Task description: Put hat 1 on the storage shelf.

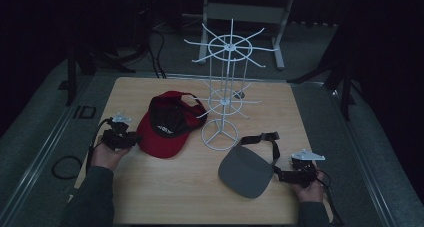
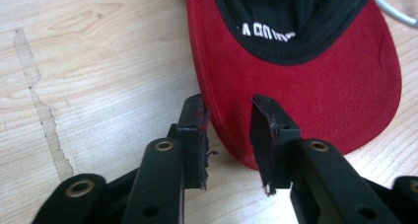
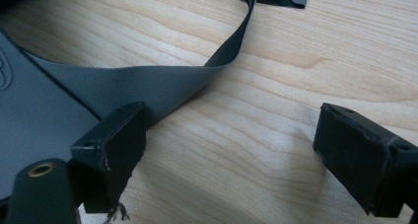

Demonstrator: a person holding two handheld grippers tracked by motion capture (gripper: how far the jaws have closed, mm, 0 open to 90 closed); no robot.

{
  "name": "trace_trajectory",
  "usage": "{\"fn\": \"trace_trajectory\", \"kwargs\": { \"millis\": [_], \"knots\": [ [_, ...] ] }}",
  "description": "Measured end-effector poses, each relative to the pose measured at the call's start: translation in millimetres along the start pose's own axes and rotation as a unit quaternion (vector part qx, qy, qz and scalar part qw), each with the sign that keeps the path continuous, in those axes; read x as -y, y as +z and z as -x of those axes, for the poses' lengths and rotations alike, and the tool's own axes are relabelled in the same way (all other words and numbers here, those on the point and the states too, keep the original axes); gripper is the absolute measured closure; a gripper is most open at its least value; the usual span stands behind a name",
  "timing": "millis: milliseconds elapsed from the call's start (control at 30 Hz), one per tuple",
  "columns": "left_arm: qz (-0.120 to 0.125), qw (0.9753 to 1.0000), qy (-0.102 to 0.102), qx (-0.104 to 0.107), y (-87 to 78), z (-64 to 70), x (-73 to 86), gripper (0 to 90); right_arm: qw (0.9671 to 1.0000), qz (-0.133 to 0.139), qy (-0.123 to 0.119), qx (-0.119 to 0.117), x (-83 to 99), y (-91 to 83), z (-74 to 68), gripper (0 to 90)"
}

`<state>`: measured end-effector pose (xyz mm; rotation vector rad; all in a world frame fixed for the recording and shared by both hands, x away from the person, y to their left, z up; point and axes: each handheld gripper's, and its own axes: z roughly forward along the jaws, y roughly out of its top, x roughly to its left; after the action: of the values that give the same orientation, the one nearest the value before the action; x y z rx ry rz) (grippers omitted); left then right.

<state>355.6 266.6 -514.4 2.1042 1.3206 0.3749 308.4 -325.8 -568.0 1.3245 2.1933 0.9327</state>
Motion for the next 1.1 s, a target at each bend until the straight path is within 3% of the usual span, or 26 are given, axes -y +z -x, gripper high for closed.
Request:
{"fn": "trace_trajectory", "kwargs": {
  "millis": [133,300,533,767,1100],
  "knots": [
    [-0.007,0.9999,0.002,0.011,-1.5,6.7,0.2,72.0,1.0,0.0,0.0,0.0,0.0,0.0,0.0,12.5],
    [-0.011,0.999,0.007,0.042,-1.3,21.0,2.2,72.1,1.0,0.0,0.0,0.0,0.0,0.1,0.0,12.5],
    [-0.017,0.9952,0.016,0.095,6.9,44.9,3.9,69.2,1.0,0.0,0.0,0.0,-0.1,0.1,0.1,12.5],
    [-0.045,0.9925,0.022,0.112,25.7,47.2,-2.8,63.9,1.0,0.0,0.0,0.0,-0.1,0.1,0.1,12.5],
    [-0.051,0.9854,-0.008,0.162,47.7,43.0,-4.4,60.7,1.0,0.0,0.0,0.0,-0.1,0.1,0.1,12.5]
  ]
}}
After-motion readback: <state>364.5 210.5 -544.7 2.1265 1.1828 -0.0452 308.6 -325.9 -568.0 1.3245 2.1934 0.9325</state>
